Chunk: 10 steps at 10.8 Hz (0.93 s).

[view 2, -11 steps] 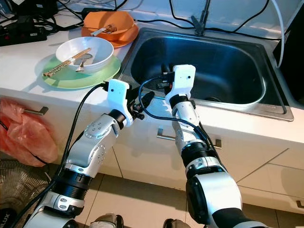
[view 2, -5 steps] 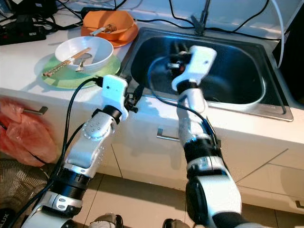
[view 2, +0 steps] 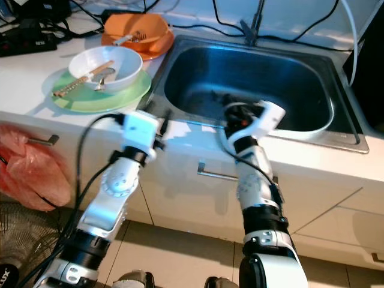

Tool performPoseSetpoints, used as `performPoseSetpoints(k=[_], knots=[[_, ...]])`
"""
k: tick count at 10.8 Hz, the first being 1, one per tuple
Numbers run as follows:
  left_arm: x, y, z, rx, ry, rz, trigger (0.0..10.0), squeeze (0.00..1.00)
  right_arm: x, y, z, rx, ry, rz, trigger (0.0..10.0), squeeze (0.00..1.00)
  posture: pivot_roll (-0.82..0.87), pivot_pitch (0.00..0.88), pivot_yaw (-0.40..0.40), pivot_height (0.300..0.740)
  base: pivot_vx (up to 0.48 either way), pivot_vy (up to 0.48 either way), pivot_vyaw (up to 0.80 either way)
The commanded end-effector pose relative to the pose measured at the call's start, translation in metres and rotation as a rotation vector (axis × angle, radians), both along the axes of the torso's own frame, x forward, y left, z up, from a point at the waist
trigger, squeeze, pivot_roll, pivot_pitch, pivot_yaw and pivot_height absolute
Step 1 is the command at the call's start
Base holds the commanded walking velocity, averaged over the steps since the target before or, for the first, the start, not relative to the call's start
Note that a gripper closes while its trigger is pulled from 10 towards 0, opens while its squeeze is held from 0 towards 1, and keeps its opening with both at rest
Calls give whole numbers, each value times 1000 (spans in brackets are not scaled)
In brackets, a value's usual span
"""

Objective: Kitchen organization

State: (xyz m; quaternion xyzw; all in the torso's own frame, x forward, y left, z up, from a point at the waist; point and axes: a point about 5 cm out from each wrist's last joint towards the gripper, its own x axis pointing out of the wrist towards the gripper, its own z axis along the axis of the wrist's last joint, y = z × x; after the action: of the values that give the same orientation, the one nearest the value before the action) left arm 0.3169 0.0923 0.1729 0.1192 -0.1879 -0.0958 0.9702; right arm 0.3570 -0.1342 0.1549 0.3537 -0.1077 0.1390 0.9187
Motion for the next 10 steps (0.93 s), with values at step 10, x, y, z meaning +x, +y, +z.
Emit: performPoseSetpoints(k=[10], knots=[[-23,25,51,-382,-96,-85,10000,0,-25,14,25,-127,-221,290,10000,0,239,121,-76,740,0,0,0]])
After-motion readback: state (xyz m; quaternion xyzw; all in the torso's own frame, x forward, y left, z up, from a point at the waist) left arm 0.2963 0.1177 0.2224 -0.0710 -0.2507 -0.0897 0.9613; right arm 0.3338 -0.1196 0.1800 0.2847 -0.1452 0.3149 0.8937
